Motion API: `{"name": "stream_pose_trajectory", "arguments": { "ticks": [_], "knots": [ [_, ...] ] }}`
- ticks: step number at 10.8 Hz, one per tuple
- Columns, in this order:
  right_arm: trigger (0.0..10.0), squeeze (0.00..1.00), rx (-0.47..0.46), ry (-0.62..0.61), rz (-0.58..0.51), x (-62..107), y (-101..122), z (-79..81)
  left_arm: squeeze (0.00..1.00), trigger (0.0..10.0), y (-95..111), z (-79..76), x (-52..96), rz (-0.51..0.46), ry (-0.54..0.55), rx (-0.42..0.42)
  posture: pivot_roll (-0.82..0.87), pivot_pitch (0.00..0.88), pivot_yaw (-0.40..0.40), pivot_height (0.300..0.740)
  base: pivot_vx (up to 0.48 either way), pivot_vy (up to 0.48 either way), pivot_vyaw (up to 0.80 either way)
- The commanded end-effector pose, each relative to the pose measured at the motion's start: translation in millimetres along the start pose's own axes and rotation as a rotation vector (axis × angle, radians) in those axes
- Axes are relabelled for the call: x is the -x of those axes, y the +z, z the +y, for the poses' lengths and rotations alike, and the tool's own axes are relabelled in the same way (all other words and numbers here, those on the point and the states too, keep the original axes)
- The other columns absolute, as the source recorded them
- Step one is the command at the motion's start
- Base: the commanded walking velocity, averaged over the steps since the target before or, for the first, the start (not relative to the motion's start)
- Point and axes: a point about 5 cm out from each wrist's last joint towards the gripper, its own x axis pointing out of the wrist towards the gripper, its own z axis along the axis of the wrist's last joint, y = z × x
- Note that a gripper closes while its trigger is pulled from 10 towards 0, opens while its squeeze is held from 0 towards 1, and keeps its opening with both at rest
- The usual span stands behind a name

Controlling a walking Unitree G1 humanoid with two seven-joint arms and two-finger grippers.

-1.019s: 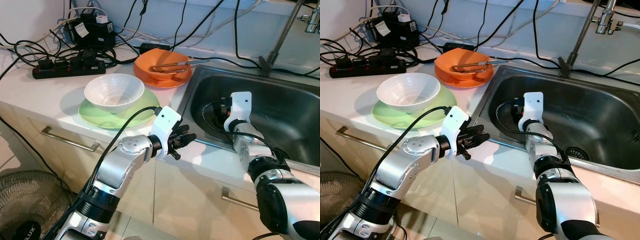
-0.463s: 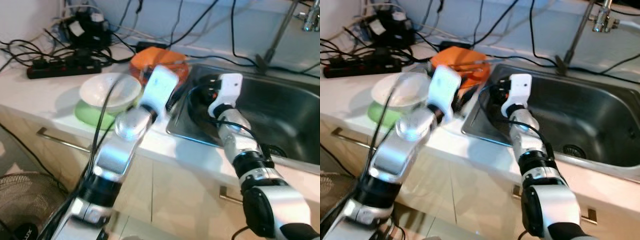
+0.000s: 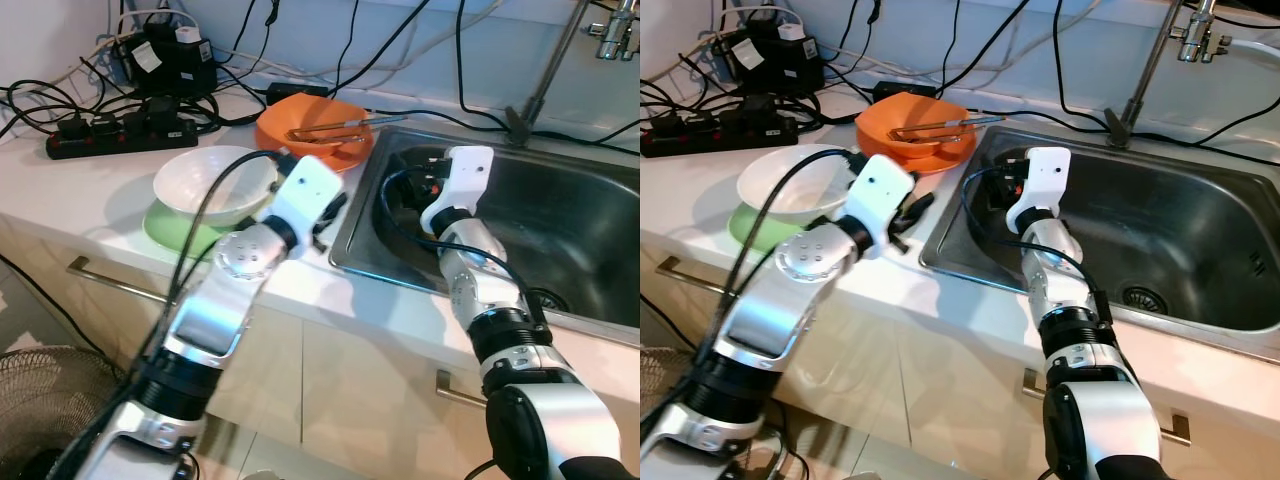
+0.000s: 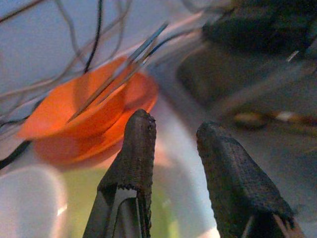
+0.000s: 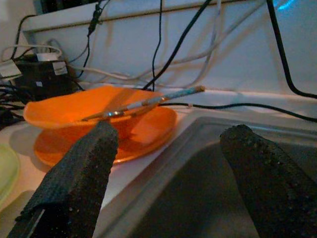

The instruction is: Kitchen organization

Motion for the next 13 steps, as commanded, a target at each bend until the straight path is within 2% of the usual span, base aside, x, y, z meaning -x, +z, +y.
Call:
{"name": "stream_pose_trajectory", "arguments": {
  "ticks": [1,2,4,6,9,12,13],
  "knots": [
    [10.0,0.0,-0.005,0.003,-0.009,0.2,3.7,0.4,0.0,10.0,6.0,7.3,4.0,0.014,0.045,-0.051,0.22,0.0,-0.022,0.717,0.0,0.0,0.0],
    [10.0,0.0,-0.006,0.004,-0.006,0.5,3.7,0.6,0.0,10.0,7.1,13.5,7.1,0.038,0.079,-0.099,0.22,0.0,-0.024,0.717,0.0,0.0,0.0],
    [10.0,0.0,-0.008,0.005,-0.003,0.6,3.4,0.3,0.0,10.0,6.3,22.7,17.3,0.06,0.104,-0.086,0.23,0.0,-0.026,0.717,0.0,0.0,0.0],
    [10.0,0.0,-0.01,0.002,0.008,1.1,2.3,-0.9,0.0,10.0,6.6,24.1,28.4,0.094,0.095,-0.084,0.25,0.006,-0.031,0.717,0.0,0.0,0.0],
    [10.0,0.0,-0.016,0.015,0.011,0.3,2.0,3.1,0.0,10.0,-9.8,32.0,37.6,0.241,0.141,-0.123,0.25,0.013,-0.034,0.717,0.0,0.0,0.0],
    [10.0,0.0,-0.016,0.014,0.016,0.5,1.1,2.9,0.0,10.0,-12.9,37.3,42.0,0.305,0.166,-0.129,0.25,0.016,-0.034,0.717,0.0,0.0,0.0],
    [10.0,0.0,-0.017,0.016,0.017,0.4,0.8,3.7,0.0,10.0,-16.0,37.3,43.6,0.342,0.162,-0.155,0.26,0.018,-0.034,0.717,0.0,0.0,0.0]
  ]
}}
